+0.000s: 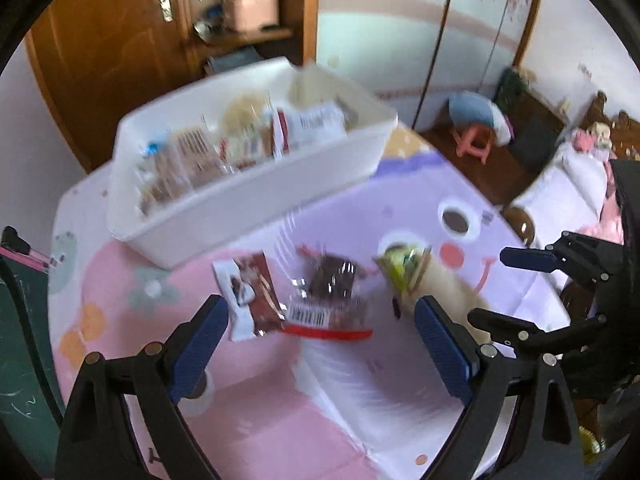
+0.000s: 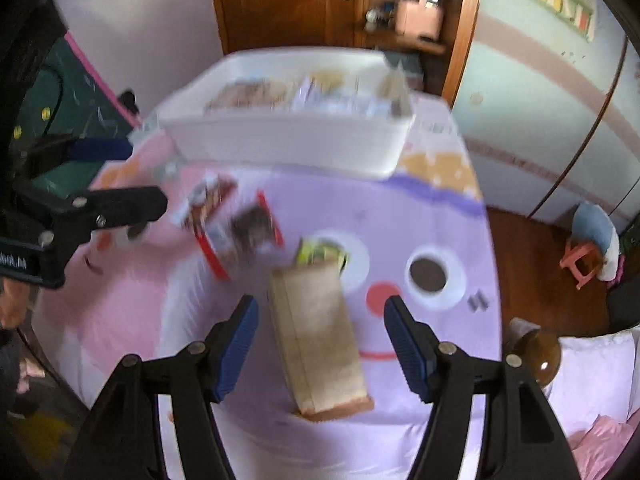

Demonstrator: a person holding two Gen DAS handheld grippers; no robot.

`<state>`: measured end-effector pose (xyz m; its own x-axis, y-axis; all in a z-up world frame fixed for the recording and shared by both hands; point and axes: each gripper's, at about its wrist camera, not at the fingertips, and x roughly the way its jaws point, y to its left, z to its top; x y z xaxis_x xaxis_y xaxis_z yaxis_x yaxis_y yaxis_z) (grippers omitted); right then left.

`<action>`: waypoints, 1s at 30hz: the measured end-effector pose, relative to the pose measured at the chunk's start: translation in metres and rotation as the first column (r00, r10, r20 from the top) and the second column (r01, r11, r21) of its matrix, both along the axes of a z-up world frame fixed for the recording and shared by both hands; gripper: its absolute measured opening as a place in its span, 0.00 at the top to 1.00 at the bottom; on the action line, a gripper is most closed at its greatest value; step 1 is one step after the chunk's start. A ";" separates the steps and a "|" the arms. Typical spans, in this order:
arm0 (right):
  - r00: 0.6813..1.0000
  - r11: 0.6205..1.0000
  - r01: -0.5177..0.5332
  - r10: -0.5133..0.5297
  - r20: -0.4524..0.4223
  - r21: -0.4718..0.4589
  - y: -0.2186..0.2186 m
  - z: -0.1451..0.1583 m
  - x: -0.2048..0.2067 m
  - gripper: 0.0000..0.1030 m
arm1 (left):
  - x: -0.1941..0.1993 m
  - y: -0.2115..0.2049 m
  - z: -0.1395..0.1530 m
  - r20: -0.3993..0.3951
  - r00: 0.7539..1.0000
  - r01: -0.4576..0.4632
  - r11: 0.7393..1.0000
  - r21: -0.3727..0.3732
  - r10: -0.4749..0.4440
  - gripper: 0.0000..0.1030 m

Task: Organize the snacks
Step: 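Grasp the brown paper bread pack with the right gripper while the left grasps the chocolate-chip pack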

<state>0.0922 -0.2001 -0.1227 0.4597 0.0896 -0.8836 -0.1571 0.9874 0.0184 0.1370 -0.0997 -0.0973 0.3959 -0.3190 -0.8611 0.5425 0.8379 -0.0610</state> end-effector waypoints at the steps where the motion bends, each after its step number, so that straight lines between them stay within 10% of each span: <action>1: 1.000 1.000 -0.012 0.012 -0.010 -0.005 0.001 -0.007 -0.001 0.36 | 0.001 -0.003 -0.008 -0.018 1.000 0.007 1.000 0.010 -0.007 0.09; 19: 0.994 0.999 -0.021 0.024 -0.105 0.029 -0.003 -0.058 0.009 0.47 | 0.038 -0.047 -0.070 -0.118 0.992 0.051 0.996 0.079 -0.042 0.10; 30: 0.995 0.996 0.026 -0.017 -0.099 0.088 -0.013 -0.058 0.009 0.47 | 0.065 -0.052 -0.094 -0.199 0.979 0.060 0.996 0.070 -0.045 0.26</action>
<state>0.1011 -0.2131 -0.1802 0.3741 0.1611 -0.9133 -0.1293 0.9842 0.1207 0.2022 -0.1513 -0.1911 0.2008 -0.2662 -0.9428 0.5692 0.8150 -0.1089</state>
